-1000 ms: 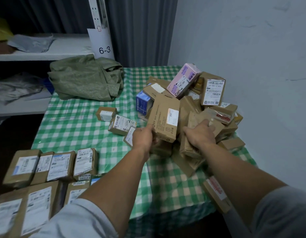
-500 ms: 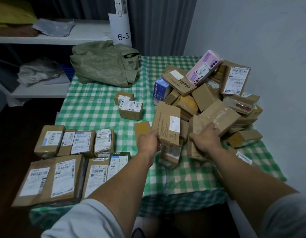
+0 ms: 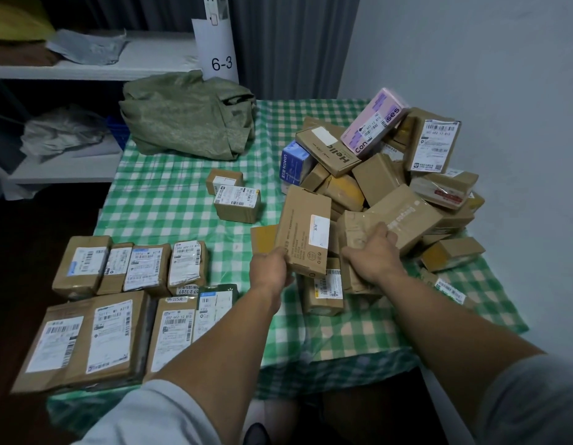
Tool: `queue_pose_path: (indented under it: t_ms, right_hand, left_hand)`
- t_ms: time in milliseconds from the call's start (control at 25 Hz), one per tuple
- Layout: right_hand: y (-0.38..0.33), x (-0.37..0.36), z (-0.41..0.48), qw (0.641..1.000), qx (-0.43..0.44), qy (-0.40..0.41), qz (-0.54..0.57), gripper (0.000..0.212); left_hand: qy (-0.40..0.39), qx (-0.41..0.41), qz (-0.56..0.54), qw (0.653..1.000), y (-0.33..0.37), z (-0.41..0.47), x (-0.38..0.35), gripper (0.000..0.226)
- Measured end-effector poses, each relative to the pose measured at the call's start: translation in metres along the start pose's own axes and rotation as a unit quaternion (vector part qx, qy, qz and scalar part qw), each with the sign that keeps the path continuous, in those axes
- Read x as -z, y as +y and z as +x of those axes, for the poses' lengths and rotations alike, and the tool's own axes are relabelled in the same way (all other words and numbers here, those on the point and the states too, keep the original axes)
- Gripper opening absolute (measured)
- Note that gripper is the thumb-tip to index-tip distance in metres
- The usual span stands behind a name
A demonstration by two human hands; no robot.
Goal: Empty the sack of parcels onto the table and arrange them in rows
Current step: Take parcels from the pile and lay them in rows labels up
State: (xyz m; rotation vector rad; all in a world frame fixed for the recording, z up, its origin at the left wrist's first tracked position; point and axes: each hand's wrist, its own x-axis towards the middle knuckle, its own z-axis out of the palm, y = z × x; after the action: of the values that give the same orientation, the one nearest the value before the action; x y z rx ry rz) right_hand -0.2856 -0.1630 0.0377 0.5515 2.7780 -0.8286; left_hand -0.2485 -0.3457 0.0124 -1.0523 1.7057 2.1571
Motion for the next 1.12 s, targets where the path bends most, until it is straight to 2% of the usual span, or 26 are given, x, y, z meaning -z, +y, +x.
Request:
queue_pose_path:
  t_ms: [280, 560, 680, 840, 1000, 1120]
  right_hand:
    - [-0.023, -0.009, -0.016, 0.999, 0.037, -0.013, 0.013, 0.092]
    - [-0.025, -0.039, -0.047, 0.995, 0.029, -0.1, 0.003, 0.085]
    - [-0.026, -0.051, -0.057, 0.989, 0.015, -0.145, -0.001, 0.085]
    - [-0.021, -0.056, -0.06, 0.988, 0.015, -0.156, -0.008, 0.087]
    - [-0.007, -0.049, -0.046, 0.99, 0.012, -0.131, 0.045, 0.105]
    - [0.007, -0.045, -0.038, 0.989, 0.014, -0.141, 0.048, 0.106]
  left_hand:
    - [0.051, 0.003, 0.01, 0.999, -0.004, 0.0, 0.027, 0.029]
    - [0.087, 0.057, 0.019, 0.994, -0.049, -0.006, 0.054, 0.039]
    - [0.097, 0.064, 0.013, 0.993, -0.061, -0.013, 0.064, 0.033]
    - [0.118, 0.074, -0.002, 0.99, -0.074, -0.017, 0.073, 0.032]
    - [0.139, 0.102, -0.09, 0.981, -0.078, -0.024, 0.068, 0.035]
    - [0.114, 0.16, -0.184, 0.963, -0.08, -0.036, 0.057, 0.035]
